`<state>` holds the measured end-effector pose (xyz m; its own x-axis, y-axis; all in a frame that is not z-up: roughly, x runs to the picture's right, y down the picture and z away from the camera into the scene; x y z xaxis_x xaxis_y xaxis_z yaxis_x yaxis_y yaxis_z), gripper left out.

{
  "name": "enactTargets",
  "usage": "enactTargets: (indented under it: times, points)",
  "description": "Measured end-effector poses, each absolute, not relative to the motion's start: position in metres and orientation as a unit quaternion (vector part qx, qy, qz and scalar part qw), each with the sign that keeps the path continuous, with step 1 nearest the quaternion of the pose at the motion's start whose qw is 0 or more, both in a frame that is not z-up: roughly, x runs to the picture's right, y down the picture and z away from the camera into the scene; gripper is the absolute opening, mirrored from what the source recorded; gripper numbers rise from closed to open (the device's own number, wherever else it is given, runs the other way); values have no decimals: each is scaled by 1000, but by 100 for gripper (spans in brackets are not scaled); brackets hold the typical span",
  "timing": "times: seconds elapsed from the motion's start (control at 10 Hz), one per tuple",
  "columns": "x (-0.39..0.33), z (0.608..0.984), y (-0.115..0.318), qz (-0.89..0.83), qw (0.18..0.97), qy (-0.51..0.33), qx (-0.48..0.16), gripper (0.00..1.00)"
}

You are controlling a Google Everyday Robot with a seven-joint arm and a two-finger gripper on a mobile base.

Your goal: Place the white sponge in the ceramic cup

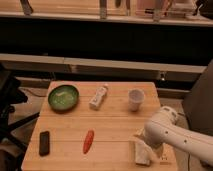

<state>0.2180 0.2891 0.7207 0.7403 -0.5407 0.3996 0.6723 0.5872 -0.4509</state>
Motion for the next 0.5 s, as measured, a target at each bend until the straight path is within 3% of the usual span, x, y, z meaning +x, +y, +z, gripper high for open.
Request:
enactTargets:
  times: [0.5]
  points:
    - [218,729,302,-348,880,-118,-301,80]
